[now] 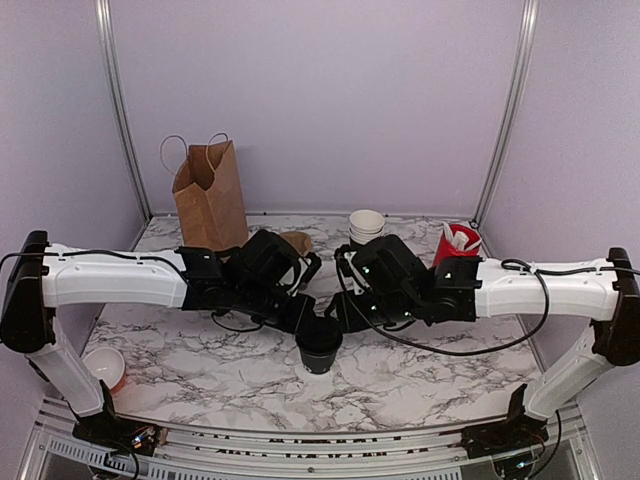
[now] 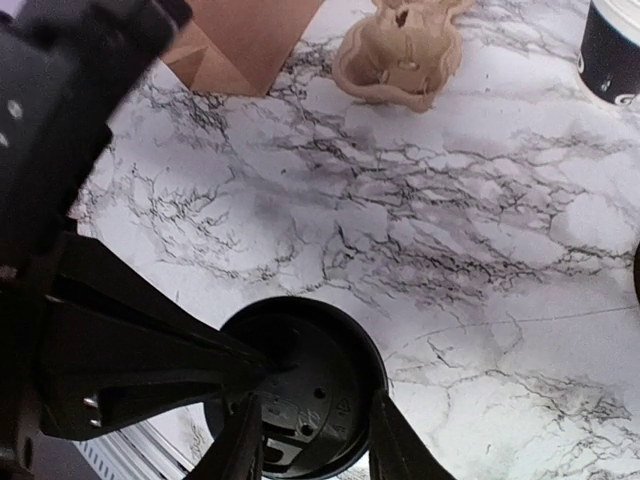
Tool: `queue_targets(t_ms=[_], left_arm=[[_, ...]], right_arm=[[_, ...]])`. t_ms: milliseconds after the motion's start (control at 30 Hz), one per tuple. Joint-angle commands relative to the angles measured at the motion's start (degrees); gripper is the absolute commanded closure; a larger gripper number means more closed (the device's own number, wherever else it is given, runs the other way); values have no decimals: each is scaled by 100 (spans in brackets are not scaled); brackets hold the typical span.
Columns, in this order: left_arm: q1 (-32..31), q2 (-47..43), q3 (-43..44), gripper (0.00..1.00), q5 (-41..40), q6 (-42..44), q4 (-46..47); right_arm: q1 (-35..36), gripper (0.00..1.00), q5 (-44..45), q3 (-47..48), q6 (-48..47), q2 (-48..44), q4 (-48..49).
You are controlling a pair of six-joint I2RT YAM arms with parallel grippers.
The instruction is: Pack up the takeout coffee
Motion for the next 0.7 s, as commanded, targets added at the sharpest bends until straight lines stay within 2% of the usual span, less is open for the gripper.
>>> queue_targets(t_ms=[0, 233, 367, 467, 533, 667], left_arm=[[45, -357, 239, 98, -96, 129, -296], [38, -781, 186, 96, -88, 74, -459], [-5, -529, -683, 96, 97, -150, 135], [-46, -55, -1316, 97, 295, -338, 799], [-88, 168, -1380, 98, 336, -382, 884], [-99, -88, -1250, 96, 142, -291, 796]], right_arm=[[39, 65, 245, 566, -289, 23, -337], [308, 64, 558, 690, -157, -203, -725], [339, 62, -3, -224, 172, -51, 50], [331, 62, -620, -974, 427, 475, 899], [339, 62, -748, -1054, 478, 757, 934], [327, 61, -420, -913, 429, 450, 728]])
